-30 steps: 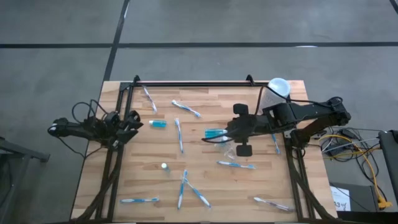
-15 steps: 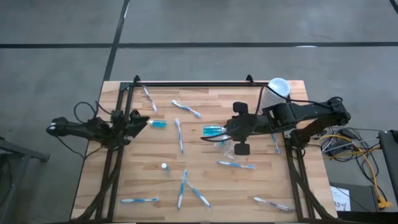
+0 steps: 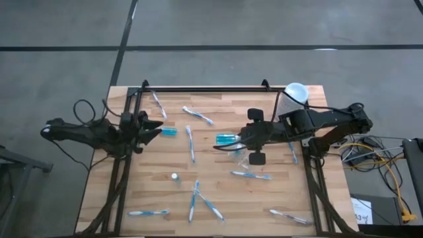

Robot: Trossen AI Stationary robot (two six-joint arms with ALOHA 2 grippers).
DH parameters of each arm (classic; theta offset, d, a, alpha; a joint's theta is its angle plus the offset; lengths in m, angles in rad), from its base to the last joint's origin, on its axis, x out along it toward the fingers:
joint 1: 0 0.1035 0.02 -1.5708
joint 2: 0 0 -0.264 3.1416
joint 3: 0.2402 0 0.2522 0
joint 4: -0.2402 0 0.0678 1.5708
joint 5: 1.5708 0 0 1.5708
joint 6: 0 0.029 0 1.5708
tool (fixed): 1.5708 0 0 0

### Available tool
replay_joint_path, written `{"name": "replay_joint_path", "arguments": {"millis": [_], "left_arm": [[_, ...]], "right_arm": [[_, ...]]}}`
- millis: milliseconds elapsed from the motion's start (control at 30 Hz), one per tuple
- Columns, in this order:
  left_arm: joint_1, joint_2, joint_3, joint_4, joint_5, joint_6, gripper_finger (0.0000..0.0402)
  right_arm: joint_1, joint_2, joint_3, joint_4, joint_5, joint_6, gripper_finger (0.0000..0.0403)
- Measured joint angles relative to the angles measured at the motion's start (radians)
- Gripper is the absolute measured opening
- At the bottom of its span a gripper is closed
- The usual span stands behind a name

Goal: Pick & Place toothbrushing station
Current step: Put the blue mouthwash into the middle section of the transparent organizer

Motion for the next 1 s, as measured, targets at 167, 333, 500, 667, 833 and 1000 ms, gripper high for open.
{"name": "replay_joint_path", "arguments": {"millis": [167,333,500,667,833,1000], "left_arm": [[0.001,0.159,0.185,-0.151,0.000,-0.074,0.0188],[0.001,0.326,0.325,-0.160,0.003,-0.140,0.0188],[0.001,0.462,0.412,-0.196,0.023,-0.279,0.0188],[0.002,0.578,0.454,-0.197,0.036,-0.390,0.0188],[0.018,0.664,0.487,-0.190,0.036,-0.478,0.0188],[0.063,0.713,0.518,-0.176,0.064,-0.816,0.0188]], "right_arm": [[0.000,0.000,0.000,-0.001,-0.001,0.002,0.0098],[0.000,0.000,0.000,-0.004,-0.001,0.000,0.0098],[0.000,0.000,0.000,-0.004,-0.002,-0.005,0.0098],[0.000,0.000,0.000,-0.004,-0.002,-0.007,0.0098],[0.000,0.000,0.000,-0.003,-0.002,-0.027,0.0098],[0.000,0.000,0.000,-0.003,-0.002,-0.058,0.0098]]}}
